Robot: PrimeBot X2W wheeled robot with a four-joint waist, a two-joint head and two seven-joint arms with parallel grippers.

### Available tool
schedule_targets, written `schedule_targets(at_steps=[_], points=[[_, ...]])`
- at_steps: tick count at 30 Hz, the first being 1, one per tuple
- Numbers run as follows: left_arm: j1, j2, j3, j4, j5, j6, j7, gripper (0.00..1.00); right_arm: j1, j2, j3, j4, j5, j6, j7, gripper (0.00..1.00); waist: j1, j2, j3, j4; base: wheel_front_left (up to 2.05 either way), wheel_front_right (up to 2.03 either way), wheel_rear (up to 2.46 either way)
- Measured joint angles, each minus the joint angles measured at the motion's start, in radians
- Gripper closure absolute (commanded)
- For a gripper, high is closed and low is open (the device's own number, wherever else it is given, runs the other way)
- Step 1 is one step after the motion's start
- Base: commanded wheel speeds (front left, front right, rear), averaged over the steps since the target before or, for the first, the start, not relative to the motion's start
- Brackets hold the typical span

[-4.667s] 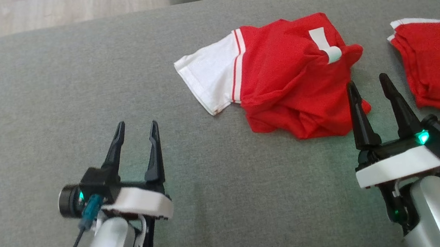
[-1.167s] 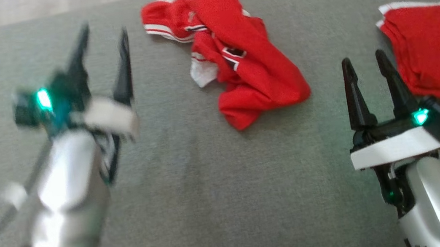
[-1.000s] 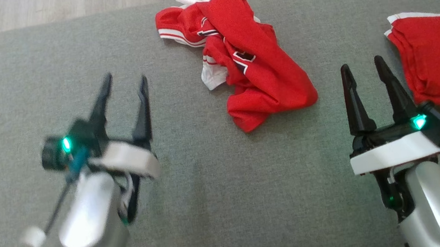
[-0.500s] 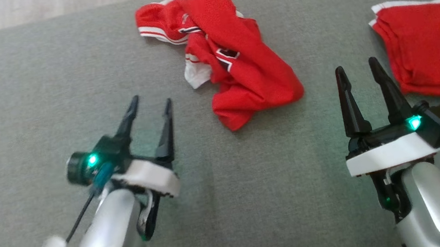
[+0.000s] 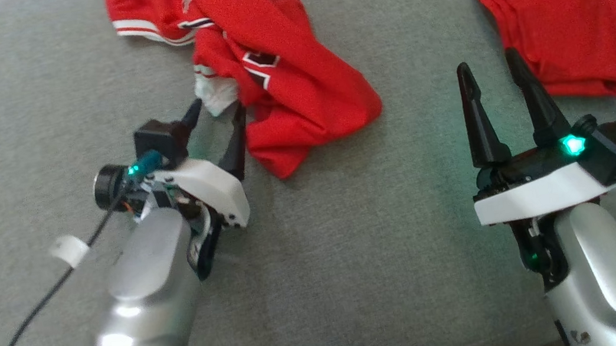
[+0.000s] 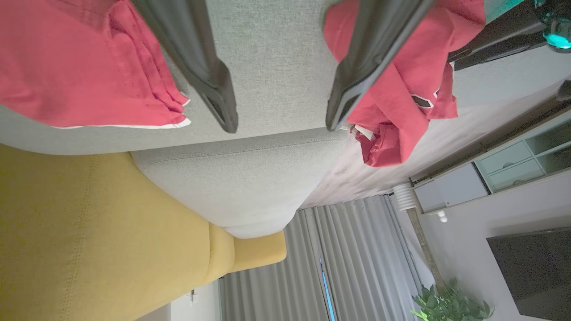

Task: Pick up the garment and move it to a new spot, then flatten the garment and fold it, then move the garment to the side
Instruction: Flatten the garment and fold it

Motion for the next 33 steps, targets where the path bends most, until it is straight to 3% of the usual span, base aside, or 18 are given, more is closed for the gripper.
schedule_targets(at_steps=[6,7,9,22,28,33], points=[[-0.061,-0.008,0.024,0.079,-0.019,0.025,-0.028,0.00,0.001,0.000,-0.002,-0.002,0.009,0.000,0.000,0.00,0.0000,0.0000,0.032,-0.034,0.00,0.00,0.00],[-0.064,-0.008,0.024,0.087,-0.022,0.025,-0.033,0.18,0.001,0.000,-0.004,-0.002,0.009,0.000,0.000,0.00,0.0000,0.0000,0.033,-0.036,0.00,0.00,0.00],[-0.065,-0.010,0.023,0.104,-0.035,0.017,-0.049,1.00,0.001,0.000,-0.008,-0.002,0.009,0.000,0.000,0.00,-0.0001,0.0000,0.031,-0.034,0.00,0.00,0.00],[-0.057,0.003,0.025,0.117,-0.053,0.018,-0.145,1.00,0.006,0.000,-0.030,0.020,0.007,0.000,0.000,0.00,-0.0003,0.0000,-0.038,0.049,0.00,0.00,0.00],[-0.051,0.107,0.050,0.028,-0.013,0.070,-0.165,1.00,0.022,0.000,-0.035,0.034,0.007,0.000,0.000,0.00,-0.0003,0.0000,-0.088,0.103,0.00,0.00,0.00],[-0.051,0.198,0.044,-0.039,0.044,0.089,-0.169,1.00,0.039,0.000,-0.026,0.043,0.010,0.000,0.000,0.00,-0.0004,0.0000,-0.115,0.136,0.00,0.00,0.00]])
